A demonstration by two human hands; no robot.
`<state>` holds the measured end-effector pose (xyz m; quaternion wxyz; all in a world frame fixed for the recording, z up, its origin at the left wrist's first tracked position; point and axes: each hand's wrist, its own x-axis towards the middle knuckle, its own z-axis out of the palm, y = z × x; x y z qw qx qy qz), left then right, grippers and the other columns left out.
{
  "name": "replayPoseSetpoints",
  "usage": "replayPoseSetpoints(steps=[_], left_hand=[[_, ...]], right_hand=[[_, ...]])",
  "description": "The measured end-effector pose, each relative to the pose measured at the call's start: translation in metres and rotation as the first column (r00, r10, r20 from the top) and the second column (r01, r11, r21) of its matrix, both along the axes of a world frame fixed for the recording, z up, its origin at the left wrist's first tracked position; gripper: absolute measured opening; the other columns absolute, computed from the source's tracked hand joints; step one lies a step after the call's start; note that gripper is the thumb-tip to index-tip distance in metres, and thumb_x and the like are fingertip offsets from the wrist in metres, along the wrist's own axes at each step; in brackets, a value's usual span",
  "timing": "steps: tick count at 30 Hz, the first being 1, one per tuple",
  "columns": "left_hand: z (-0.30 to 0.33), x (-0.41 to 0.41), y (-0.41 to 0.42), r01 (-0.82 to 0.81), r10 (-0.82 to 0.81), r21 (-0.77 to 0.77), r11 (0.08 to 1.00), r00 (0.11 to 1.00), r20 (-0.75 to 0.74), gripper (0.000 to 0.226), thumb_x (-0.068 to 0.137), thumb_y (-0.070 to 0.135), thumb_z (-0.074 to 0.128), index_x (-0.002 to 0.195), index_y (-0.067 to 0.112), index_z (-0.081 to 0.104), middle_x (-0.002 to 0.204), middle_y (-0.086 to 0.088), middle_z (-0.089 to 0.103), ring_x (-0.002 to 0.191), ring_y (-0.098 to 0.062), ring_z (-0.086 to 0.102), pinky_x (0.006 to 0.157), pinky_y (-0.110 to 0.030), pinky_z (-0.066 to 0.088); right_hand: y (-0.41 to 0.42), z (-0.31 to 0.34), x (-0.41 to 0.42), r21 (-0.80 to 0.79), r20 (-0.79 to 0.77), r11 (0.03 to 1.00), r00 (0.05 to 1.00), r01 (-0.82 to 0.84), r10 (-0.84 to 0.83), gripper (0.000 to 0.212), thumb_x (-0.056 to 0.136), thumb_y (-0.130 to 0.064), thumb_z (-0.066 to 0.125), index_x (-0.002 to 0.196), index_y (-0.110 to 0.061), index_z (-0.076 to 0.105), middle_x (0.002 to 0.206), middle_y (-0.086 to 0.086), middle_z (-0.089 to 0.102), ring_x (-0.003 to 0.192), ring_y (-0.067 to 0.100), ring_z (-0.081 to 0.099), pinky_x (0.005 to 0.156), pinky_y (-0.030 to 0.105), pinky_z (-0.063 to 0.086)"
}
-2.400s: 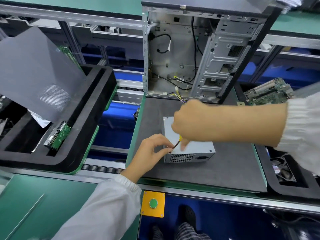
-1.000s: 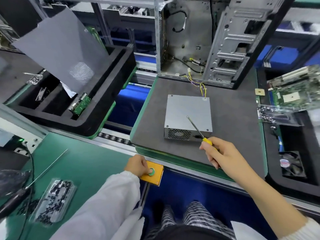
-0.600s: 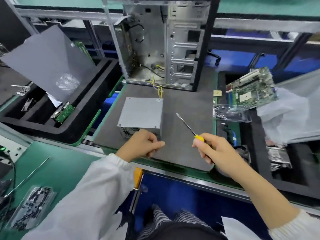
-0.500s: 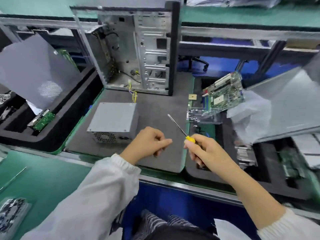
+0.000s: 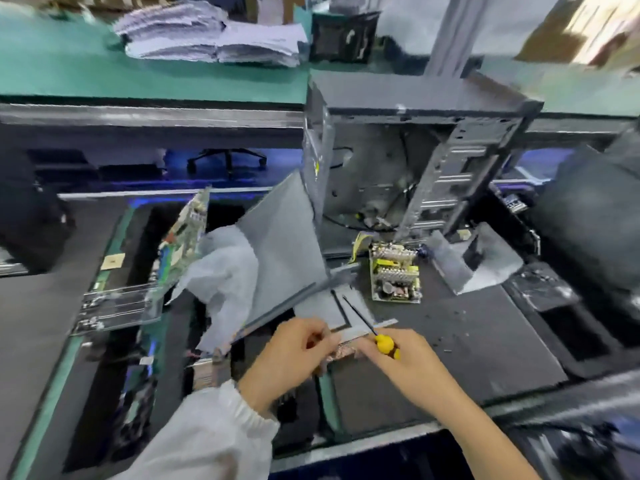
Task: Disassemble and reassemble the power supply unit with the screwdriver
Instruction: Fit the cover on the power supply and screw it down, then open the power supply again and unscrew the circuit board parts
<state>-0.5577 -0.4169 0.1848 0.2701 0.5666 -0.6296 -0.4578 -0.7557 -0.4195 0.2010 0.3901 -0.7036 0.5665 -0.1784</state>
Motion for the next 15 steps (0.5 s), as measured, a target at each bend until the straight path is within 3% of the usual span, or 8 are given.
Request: replayPoseSetpoints(steps=[2, 4, 8, 12, 15], left_hand=[[0.001, -0.007, -0.012, 0.011, -0.011, 0.011, 1.0, 1.0, -0.003, 0.029, 0.096, 0.023, 0.061, 0.067, 0.018, 0.06, 0.05, 0.006, 0.06, 0.046, -0.005, 0.055, 0.051, -0.02, 0.044], [-0.001, -0.005, -0.022, -0.022, 0.022, -0.028, 0.999, 1.0, 0.009, 0.024, 0.093, 0.022, 0.064, 0.071, 0.014, 0.063, 0.051, 0.007, 0.06, 0.048, -0.004, 0.054, 0.054, -0.022, 0.044], [-0.012, 0.006, -0.029, 0.019, 0.007, -0.161, 0.987, 0.988, 0.157, 0.011, 0.084, 0.028, 0.075, 0.082, 0.023, 0.066, 0.071, 0.011, 0.06, 0.063, 0.003, 0.054, 0.065, -0.015, 0.042], [-0.034, -0.001, -0.03, 0.238, -0.184, -0.101, 0.966, 0.908, 0.376, 0.048, 0.086, 0.043, 0.07, 0.126, 0.02, 0.057, 0.117, 0.007, 0.055, 0.113, -0.01, 0.052, 0.094, -0.021, 0.039], [-0.048, -0.018, -0.028, 0.345, -0.314, 0.002, 0.938, 0.851, 0.421, 0.054, 0.096, 0.038, 0.059, 0.143, 0.017, 0.042, 0.137, 0.002, 0.047, 0.128, -0.014, 0.042, 0.103, -0.022, 0.032]], right_hand=[[-0.006, -0.003, -0.023, 0.009, -0.009, 0.997, 0.997, 0.078, -0.078, 0.03, 0.091, -0.048, 0.052, 0.072, -0.03, 0.068, 0.066, 0.006, 0.063, 0.06, 0.021, 0.055, 0.059, 0.033, 0.04], [-0.011, -0.008, -0.041, 0.006, 0.015, 0.987, 0.987, 0.158, -0.159, 0.029, 0.091, -0.045, 0.054, 0.071, -0.031, 0.069, 0.08, 0.018, 0.067, 0.066, 0.027, 0.058, 0.06, 0.03, 0.04], [-0.02, -0.015, -0.063, -0.014, 0.05, 0.954, 0.954, 0.298, -0.297, 0.03, 0.093, -0.037, 0.056, 0.066, -0.032, 0.068, 0.049, -0.002, 0.055, 0.047, 0.005, 0.047, 0.051, 0.015, 0.037], [-0.03, -0.021, -0.075, 0.025, 0.025, 0.943, 0.943, 0.332, -0.333, 0.027, 0.094, -0.032, 0.055, 0.073, -0.024, 0.07, 0.051, 0.001, 0.06, 0.043, 0.006, 0.051, 0.051, 0.012, 0.042], [-0.036, -0.027, -0.087, 0.024, 0.003, 0.937, 0.937, 0.348, -0.348, 0.027, 0.093, -0.034, 0.056, 0.074, -0.026, 0.071, 0.055, 0.001, 0.063, 0.042, 0.007, 0.052, 0.051, 0.012, 0.041]])
